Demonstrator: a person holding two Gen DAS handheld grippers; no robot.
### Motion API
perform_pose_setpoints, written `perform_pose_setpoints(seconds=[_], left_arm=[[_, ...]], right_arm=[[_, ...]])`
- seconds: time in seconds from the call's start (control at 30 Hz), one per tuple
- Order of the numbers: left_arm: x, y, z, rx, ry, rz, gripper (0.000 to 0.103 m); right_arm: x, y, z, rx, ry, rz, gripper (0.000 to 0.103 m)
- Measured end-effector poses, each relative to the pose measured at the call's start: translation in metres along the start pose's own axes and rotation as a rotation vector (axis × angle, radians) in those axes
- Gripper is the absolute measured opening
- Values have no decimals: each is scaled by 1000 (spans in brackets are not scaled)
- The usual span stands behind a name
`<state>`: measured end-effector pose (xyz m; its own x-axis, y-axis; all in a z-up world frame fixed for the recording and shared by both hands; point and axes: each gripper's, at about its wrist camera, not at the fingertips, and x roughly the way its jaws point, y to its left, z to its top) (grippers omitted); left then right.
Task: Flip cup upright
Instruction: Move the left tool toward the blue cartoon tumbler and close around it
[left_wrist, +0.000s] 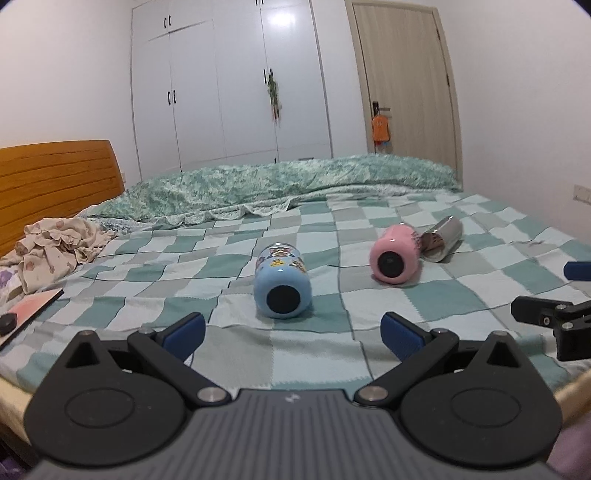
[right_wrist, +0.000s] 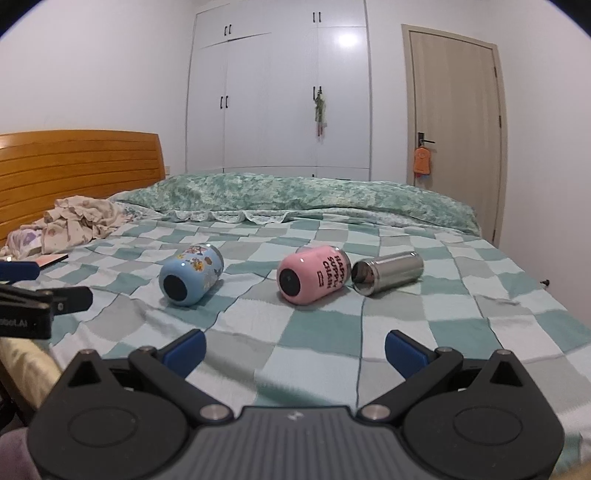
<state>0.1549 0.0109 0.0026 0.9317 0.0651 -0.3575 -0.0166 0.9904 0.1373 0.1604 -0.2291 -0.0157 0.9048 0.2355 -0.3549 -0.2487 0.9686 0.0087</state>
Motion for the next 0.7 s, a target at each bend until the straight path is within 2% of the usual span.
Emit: perform_pose_setpoints(seconds=[0.17, 0.27, 0.6, 0.7], left_arm=[[50, 3, 24, 20, 70, 14, 103], [85, 5, 38, 37, 138, 19, 103], [201, 7, 75, 98, 284, 87, 103], [237, 8, 84, 93, 341, 81, 103]], right_arm=[[47, -8, 19, 0, 2, 29, 103], [79, -13, 32, -8, 15, 62, 103], [181, -14, 74, -114, 70, 148, 103], [211, -15, 80, -121, 98, 174, 103]])
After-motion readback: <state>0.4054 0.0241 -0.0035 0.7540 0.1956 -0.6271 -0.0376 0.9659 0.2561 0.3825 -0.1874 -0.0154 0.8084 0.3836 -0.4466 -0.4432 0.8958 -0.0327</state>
